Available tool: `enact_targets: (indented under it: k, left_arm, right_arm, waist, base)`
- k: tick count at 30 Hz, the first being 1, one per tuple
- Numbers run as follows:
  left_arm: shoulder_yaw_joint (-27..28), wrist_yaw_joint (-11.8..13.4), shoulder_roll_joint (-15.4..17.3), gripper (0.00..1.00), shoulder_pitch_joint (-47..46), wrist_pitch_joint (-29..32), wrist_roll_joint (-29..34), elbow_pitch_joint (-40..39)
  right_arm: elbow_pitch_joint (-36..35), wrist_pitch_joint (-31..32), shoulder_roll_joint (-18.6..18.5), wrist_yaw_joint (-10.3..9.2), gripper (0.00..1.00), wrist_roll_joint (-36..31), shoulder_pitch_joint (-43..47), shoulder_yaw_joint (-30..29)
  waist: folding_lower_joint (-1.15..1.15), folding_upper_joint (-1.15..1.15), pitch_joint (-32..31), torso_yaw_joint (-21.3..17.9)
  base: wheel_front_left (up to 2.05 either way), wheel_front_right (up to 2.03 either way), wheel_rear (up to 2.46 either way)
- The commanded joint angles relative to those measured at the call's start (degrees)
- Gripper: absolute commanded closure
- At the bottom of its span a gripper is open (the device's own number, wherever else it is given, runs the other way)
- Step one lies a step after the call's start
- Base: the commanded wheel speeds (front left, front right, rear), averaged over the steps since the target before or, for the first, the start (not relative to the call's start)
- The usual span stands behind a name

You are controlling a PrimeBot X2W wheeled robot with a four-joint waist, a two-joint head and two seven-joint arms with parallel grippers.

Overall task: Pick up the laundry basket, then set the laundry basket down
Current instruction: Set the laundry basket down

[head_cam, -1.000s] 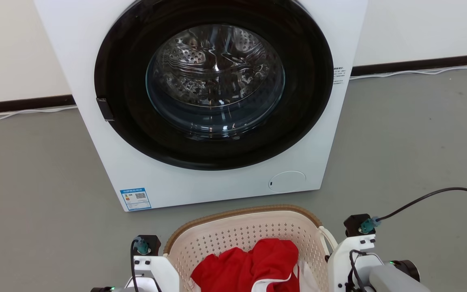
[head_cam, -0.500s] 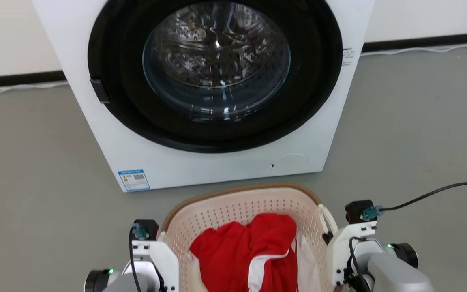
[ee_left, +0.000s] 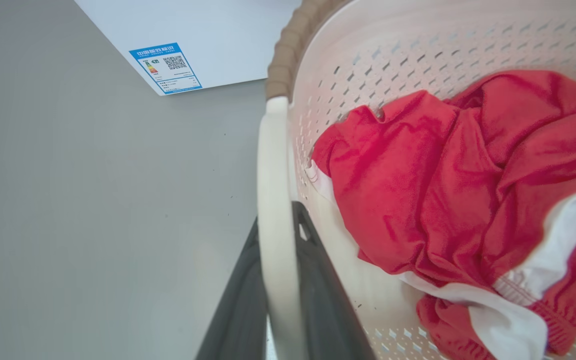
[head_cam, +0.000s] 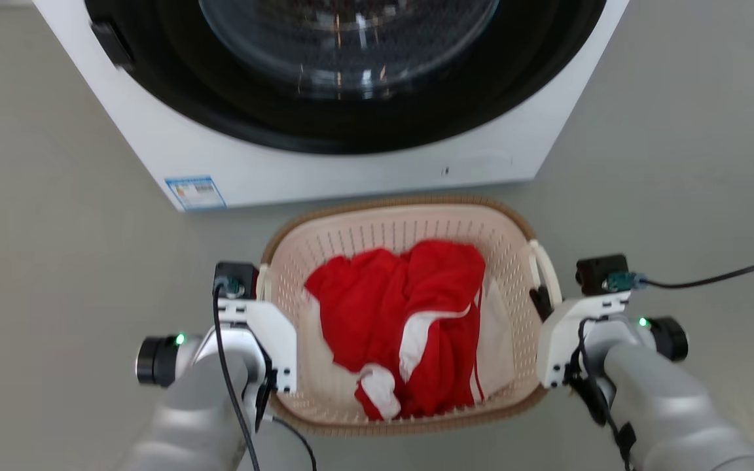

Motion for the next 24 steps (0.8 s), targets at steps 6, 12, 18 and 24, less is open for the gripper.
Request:
enact_targets:
  k: [6,12,18,24]
  left_arm:
    - [0.19,2.20,1.06,1.00,-7.10,-2.18,1.00,-1.90]
    - [-0.26,3.75,1.04,1.00,-10.81,-3.70,0.96,-3.91]
    - [-0.53,4.83,1.04,1.00,-14.03,-5.71,0.83,-5.13]
    - [-0.67,5.21,1.03,1.00,-16.53,-7.26,0.64,-5.55]
  right_arm:
    - [-2.03,-2.81,-2.23,0.42,1.00,-0.28,-4.60,1.53]
    - [-2.82,-4.06,-4.35,0.42,1.00,-0.05,-8.21,2.17]
    - [-3.73,-5.17,-6.00,0.42,1.00,0.11,-11.67,2.96]
    - [-4.16,-6.28,-7.32,0.42,1.00,0.40,-14.00,3.50]
  waist:
    - [0.00,0.00,11.35,0.65]
    - [0.00,0.00,17.91,0.99]
    - [0.00,0.00,23.53,1.16]
    - [0.00,0.00,27.98,1.46]
  base:
    - [0.00,0.00,0.00]
    - [0.00,0.00,0.00]
    - [0.00,0.00,0.00]
    - [0.00,0.00,0.00]
